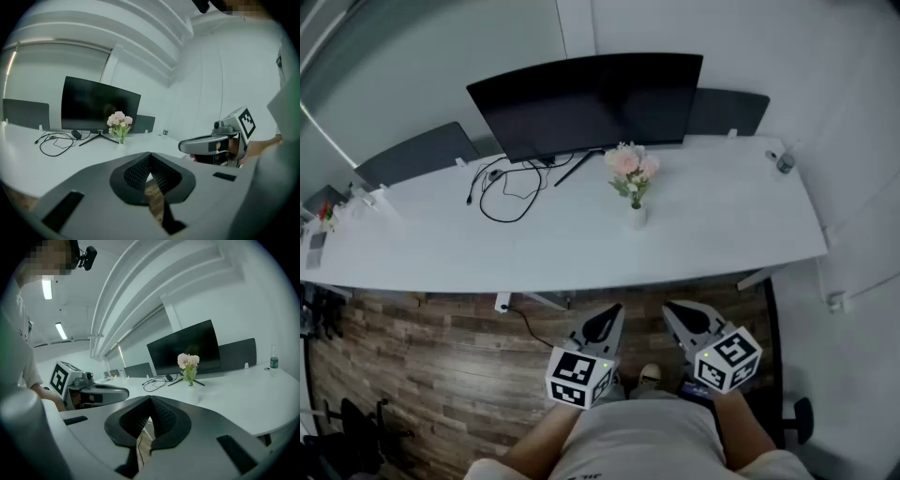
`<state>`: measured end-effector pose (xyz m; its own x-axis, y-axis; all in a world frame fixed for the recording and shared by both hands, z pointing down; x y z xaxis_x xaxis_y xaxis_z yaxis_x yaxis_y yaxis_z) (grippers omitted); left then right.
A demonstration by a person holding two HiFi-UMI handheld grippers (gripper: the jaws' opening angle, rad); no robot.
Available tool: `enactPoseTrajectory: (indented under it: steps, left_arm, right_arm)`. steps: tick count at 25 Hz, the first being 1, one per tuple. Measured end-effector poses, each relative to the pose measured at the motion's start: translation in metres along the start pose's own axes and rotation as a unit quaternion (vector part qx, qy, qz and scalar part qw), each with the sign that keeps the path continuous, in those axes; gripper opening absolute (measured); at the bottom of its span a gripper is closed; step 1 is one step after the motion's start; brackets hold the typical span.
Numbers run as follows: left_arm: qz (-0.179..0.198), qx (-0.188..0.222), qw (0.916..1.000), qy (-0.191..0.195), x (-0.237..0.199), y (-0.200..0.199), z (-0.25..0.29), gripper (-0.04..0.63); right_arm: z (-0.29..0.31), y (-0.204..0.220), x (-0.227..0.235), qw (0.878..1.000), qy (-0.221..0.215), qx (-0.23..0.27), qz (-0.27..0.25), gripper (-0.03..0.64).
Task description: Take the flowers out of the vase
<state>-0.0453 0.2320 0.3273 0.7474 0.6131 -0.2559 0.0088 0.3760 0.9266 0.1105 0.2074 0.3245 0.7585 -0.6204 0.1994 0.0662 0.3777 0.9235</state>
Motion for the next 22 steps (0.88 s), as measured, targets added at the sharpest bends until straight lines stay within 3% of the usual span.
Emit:
enactPoseTrajectory:
  steps: [22]
  left_arm:
    - [0.010,0.000,0.9991,0.040,-0.022,0.008,-0.037,0.003]
  right_arm:
    - [0.003,-0.003,-0.038,0.998,0.054,0.033,0.005,0.034]
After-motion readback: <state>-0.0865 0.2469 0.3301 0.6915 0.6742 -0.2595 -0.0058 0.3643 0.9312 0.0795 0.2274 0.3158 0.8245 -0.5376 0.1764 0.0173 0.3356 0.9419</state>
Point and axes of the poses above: the fingertips, and each gripper's own axes: z forward along the fingers, x to its right, y out of its underside, the point moved 6 cm from there along -z, backward along the fingers, and after that the axes turned 11 degrees about y, right-handed, at the moved point
